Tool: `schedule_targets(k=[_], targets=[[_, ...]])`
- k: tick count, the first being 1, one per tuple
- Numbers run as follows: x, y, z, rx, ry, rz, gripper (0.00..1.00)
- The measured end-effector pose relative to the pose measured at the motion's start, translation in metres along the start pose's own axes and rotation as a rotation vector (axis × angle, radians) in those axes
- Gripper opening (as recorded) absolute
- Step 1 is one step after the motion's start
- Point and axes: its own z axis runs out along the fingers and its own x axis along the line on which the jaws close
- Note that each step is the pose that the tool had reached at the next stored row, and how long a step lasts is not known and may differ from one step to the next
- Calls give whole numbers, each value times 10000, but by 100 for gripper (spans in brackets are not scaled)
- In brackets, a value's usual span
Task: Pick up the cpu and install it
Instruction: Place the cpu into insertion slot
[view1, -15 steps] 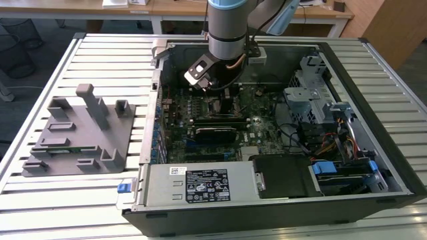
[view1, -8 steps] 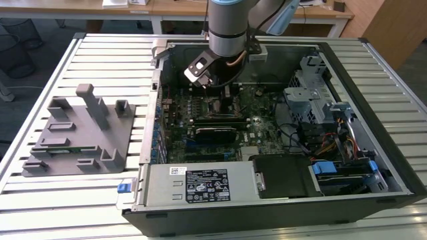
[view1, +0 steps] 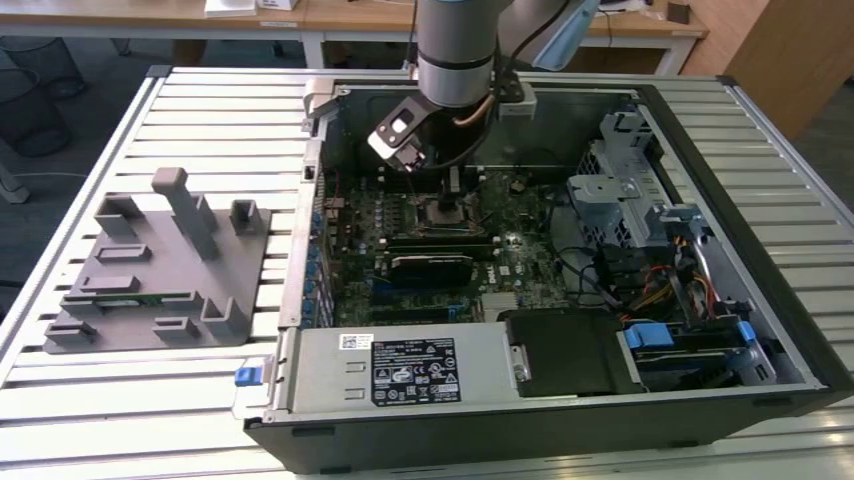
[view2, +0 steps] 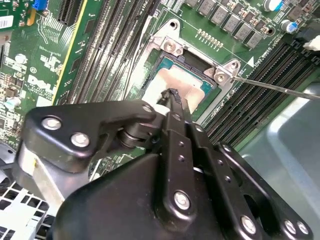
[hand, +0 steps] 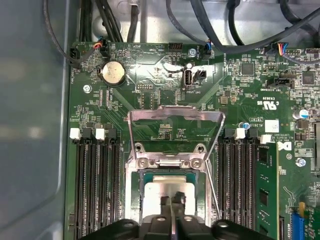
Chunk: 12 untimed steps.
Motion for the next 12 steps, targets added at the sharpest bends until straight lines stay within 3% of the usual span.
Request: schedule_targets(k=[2,12], targets=[[0,1,-15,1,-13,-1,11],[-1,4,-86,1,-36,-1,11]])
